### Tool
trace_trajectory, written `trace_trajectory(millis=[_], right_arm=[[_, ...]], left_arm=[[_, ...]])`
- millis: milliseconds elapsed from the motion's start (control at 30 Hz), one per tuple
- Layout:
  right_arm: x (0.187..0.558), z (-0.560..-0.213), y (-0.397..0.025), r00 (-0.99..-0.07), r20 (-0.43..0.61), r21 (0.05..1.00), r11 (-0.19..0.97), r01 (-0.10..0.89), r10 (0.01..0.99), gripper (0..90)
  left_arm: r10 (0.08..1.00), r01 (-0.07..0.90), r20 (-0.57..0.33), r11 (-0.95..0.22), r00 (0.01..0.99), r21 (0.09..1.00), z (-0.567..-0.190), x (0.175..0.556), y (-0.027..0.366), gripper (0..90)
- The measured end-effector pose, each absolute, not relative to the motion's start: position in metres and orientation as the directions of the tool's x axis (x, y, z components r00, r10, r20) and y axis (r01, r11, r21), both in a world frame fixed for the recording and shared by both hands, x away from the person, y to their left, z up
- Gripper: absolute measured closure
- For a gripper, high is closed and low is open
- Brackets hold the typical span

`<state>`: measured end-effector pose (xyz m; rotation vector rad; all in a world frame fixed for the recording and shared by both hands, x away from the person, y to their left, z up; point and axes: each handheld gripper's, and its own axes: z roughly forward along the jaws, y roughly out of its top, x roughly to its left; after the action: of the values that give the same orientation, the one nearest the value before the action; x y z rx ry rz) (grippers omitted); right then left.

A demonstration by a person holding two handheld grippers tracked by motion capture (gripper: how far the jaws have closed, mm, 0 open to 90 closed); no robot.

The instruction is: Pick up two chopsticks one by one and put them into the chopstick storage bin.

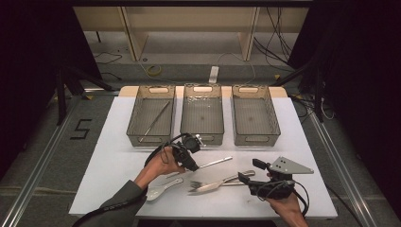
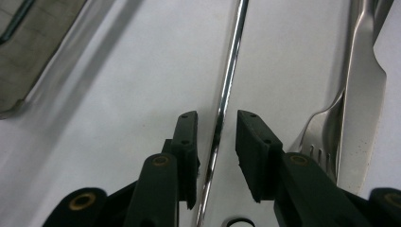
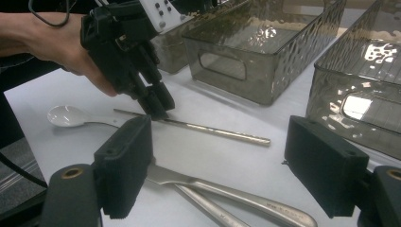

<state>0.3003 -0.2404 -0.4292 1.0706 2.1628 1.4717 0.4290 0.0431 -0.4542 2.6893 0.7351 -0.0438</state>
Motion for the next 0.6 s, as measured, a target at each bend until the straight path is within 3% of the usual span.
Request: trace_trajectory(millis=[600], right_arm=[[0.3003,-0.429,-0.2412,-0.668,0.151,0.894,0.187,0.407,0.729,25.3]], left_arm=[[0.468,0.471,-0.087,-0.829,0.88,0.301,-0.4604,0.4275,0.0386,78.8]])
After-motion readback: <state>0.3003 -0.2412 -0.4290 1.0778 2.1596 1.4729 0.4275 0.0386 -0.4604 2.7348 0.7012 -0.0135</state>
